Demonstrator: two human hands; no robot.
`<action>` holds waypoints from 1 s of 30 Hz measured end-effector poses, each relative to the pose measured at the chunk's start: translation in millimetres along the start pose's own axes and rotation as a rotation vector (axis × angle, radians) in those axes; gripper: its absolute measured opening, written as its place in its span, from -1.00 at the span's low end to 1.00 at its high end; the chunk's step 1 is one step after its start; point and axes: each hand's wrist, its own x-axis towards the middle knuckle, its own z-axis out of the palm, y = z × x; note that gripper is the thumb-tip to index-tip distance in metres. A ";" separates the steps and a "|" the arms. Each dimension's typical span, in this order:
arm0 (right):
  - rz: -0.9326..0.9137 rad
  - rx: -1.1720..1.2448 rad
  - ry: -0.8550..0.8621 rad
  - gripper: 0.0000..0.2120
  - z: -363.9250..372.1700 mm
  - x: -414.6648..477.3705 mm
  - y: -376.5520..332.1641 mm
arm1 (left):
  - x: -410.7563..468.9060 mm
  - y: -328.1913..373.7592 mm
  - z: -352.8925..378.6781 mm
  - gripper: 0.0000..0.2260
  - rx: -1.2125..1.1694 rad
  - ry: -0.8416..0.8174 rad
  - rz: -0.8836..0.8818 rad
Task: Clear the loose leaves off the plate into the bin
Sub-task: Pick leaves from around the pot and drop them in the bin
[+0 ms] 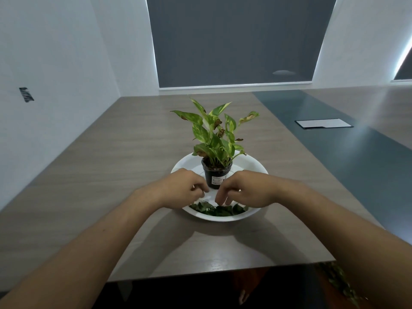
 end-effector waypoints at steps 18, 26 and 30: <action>0.144 0.076 -0.010 -0.74 -2.6 9.3 10.1 | 11.5 -12.3 -3.9 -0.75 0.107 -0.046 -0.100; 0.134 0.134 -0.023 -0.74 8.2 10.4 11.2 | 8.6 -6.7 5.2 -0.77 0.054 -0.090 -0.053; 0.100 0.290 -0.028 -0.70 7.1 10.3 10.7 | 5.7 -1.6 1.2 -0.73 -0.141 -0.138 -0.039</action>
